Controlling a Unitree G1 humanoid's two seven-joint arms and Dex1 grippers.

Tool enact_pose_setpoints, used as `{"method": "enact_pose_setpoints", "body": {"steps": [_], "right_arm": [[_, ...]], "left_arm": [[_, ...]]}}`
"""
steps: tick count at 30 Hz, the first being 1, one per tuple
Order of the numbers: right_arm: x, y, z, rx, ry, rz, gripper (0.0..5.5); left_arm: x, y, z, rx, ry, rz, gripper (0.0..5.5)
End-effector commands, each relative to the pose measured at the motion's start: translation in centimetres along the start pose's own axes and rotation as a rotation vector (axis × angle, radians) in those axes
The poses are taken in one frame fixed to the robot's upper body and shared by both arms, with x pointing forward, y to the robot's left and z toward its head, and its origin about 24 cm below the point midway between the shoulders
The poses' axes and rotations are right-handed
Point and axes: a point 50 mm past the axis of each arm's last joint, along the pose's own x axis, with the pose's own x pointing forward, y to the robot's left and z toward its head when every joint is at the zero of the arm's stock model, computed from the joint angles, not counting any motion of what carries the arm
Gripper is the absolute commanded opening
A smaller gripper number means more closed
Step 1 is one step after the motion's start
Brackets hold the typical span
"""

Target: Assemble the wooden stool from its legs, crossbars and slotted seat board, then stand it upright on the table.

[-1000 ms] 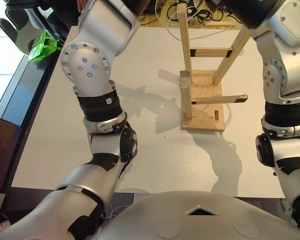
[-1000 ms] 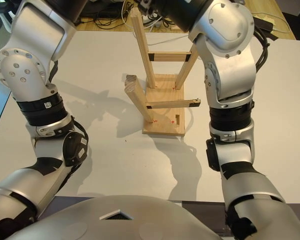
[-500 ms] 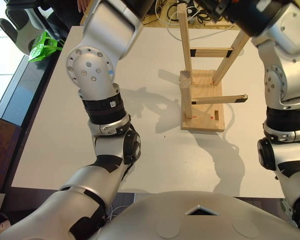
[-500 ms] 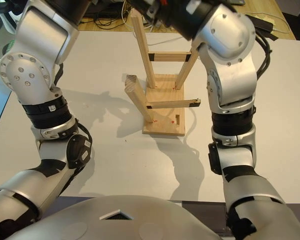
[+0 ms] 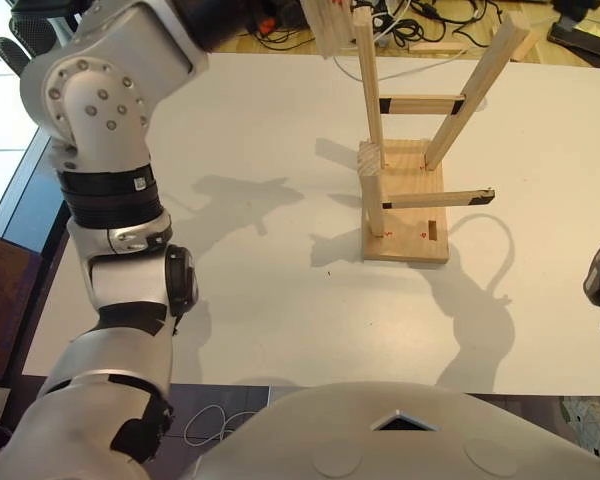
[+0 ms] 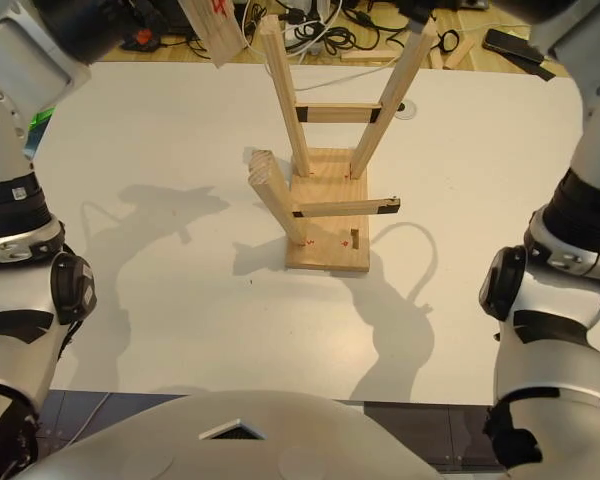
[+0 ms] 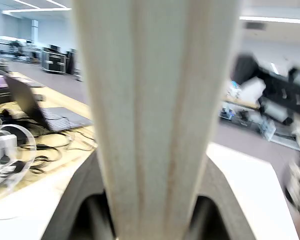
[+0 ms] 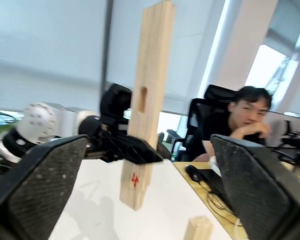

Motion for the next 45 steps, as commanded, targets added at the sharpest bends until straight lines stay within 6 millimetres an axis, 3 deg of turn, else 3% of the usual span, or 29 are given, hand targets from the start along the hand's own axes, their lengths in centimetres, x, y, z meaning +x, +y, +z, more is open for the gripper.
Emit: {"method": "enact_pose_setpoints", "body": {"steps": [1,6,13,26,35,38,45], "right_arm": [[2.9,0.7,0.6,0.12,-0.03,0.192,4.54],[4.7,0.0,1.4,0.201,-0.115,0.211,4.54],[4.7,0.0,2.4,0.232,-0.073,0.263,3.48],[3.8,-0.3,2.6,0.271,-0.068,0.268,1.14],[2.9,-1.5,3.0,0.214,-0.105,0.173,1.1],[2.2,-2.1,3.2,0.194,-0.113,0.13,1.09],[-0.3,-3.3,4.4,0.124,-0.155,-0.013,1.01]], "left_arm": [[1.1,-2.6,-0.4,0.12,0.106,-0.23,1.01],[1.2,-4.0,-2.1,0.169,0.193,-0.367,1.01],[0.8,-4.2,-3.2,0.166,0.248,-0.392,1.01],[1.6,-3.7,-2.0,0.227,0.191,-0.316,1.01],[2.9,-1.8,0.4,0.318,0.01,-0.136,1.01],[2.9,-1.7,0.5,0.296,-0.015,-0.137,1.77],[2.1,-0.9,1.1,0.306,-0.091,-0.09,2.84]]}}
